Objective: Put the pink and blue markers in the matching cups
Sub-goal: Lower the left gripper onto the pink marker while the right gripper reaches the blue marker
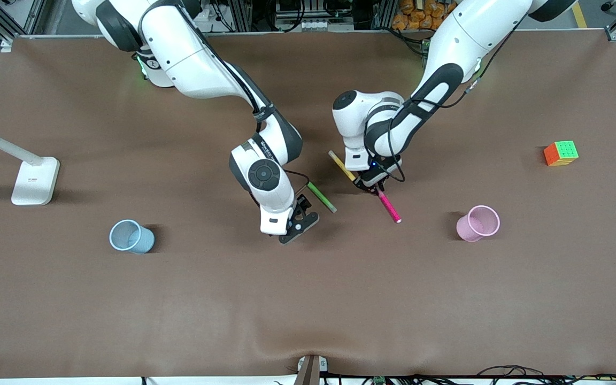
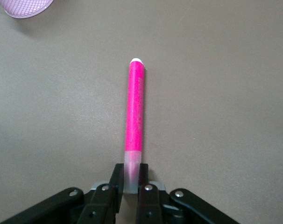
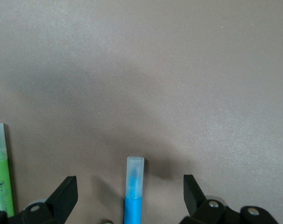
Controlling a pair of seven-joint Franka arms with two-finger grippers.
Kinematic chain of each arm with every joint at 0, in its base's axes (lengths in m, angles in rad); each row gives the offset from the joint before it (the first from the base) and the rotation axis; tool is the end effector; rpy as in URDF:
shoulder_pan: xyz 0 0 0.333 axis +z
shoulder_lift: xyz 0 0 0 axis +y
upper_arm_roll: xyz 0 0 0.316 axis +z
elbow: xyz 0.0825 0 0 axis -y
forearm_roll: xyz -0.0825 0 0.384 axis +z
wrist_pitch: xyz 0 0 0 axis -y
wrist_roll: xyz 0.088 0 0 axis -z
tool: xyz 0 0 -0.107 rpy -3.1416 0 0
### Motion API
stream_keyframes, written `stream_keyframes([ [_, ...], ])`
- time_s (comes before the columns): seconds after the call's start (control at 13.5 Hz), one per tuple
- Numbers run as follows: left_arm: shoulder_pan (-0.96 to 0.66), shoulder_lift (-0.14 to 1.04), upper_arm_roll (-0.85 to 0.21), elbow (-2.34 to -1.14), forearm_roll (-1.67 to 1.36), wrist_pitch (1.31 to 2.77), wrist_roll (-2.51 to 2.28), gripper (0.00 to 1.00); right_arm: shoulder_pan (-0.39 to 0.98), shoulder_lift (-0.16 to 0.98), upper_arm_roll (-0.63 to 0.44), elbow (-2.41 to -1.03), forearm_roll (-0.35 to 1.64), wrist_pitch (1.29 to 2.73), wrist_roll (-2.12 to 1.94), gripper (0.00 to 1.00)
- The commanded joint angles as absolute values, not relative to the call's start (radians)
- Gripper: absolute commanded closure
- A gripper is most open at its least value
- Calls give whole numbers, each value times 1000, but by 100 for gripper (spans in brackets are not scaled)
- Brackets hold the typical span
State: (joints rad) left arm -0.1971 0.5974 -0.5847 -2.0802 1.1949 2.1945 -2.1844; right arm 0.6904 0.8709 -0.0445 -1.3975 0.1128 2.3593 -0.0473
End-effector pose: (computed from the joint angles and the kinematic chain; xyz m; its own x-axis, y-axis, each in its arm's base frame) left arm 0.4115 -0.3741 0.1587 0.7516 0.4260 0.5037 0.5477 -0.8285 -0.1165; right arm 0.5856 0.4518 0.1919 0.8034 0.5882 0.0928 0.5937 -0.8033 -0.0481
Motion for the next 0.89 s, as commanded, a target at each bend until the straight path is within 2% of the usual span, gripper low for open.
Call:
stream_keyframes([
  [0.0, -184, 575, -587, -2108, 1216, 2204, -2214, 100, 698, 897, -48, -1368, 95, 2359, -20, 0],
  [0.45, -141, 526, -616, -2092, 1189, 2204, -2223, 100, 698, 908, -48, -1368, 95, 2382, -20, 0],
  [0.67, -4, 517, -737, -2085, 1186, 2204, -2215, 100, 701, 914, -48, -1368, 94, 2387, -20, 0],
  [0.82, 146, 518, -868, -2083, 1186, 2204, -2212, 100, 701, 914, -48, -1368, 94, 2387, -14, 0],
])
